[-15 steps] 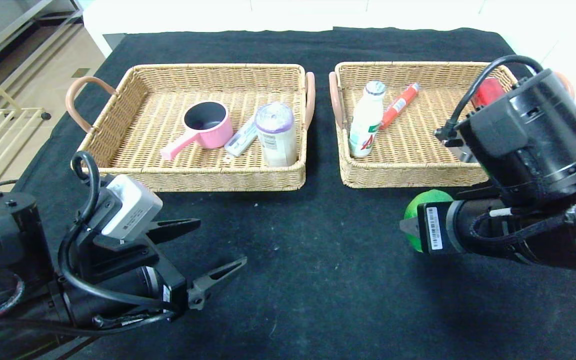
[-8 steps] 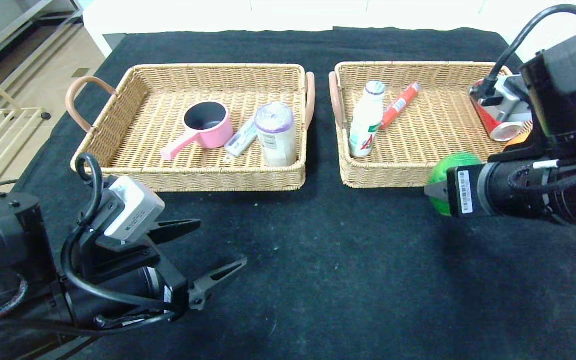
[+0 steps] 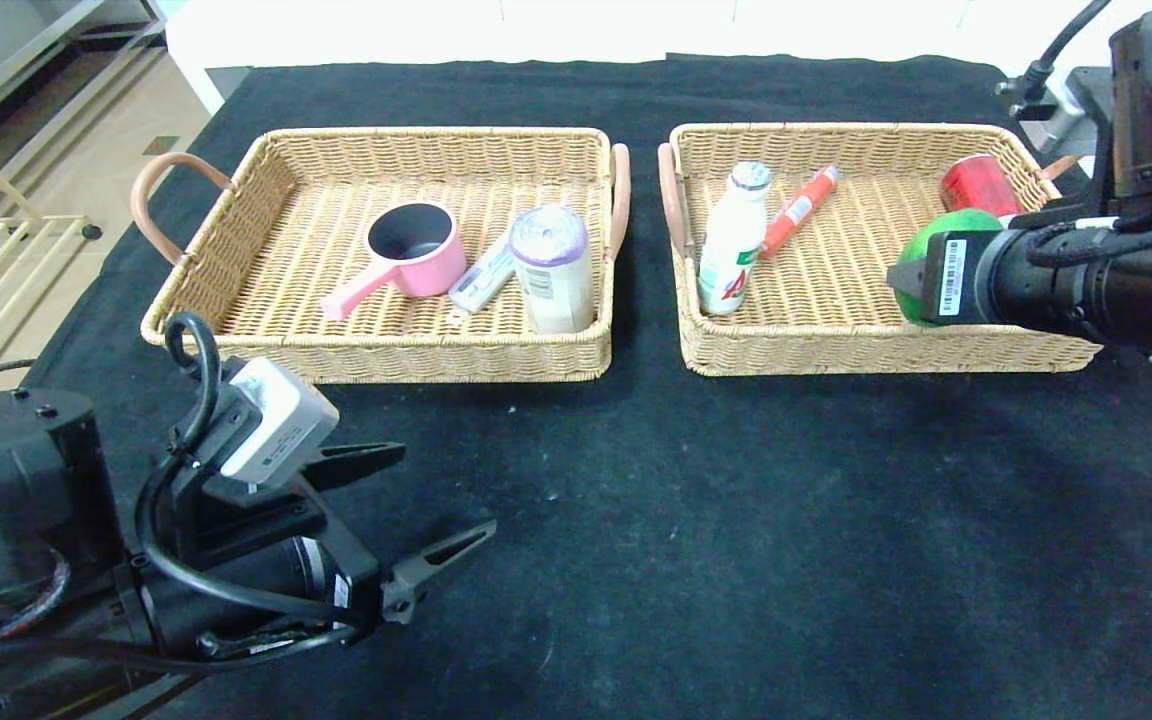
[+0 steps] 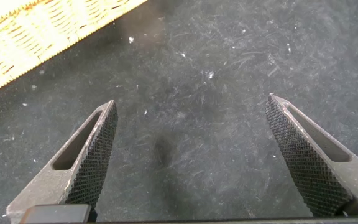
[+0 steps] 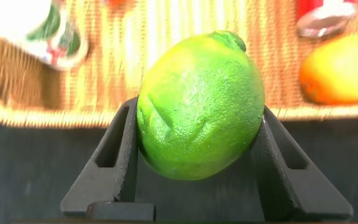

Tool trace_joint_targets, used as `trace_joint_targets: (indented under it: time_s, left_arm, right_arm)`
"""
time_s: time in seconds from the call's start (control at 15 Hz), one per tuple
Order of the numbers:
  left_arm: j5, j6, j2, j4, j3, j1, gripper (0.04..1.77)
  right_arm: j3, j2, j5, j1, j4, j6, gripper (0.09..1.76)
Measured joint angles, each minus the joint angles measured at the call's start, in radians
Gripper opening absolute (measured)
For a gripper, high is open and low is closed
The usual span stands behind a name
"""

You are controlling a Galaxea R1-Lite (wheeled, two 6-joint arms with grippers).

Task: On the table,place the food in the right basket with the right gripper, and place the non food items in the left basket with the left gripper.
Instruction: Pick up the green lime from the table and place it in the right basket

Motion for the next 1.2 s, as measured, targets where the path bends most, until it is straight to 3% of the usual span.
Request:
trace_joint_targets:
  time_s: [0.53,1.2]
  left_arm:
    - [0.000,0.003,0.002,0.000,0.003,0.000,1.72]
    - [0.000,0.006,0.002,0.000,0.005,0.000,1.72]
  right_arm:
    - [0.000,0.104,0.047,-0.117,-0.249,-0.032,1.09]
    - [0.000,0.185,0.047,-0.145,-0.310,-0.054,1.09]
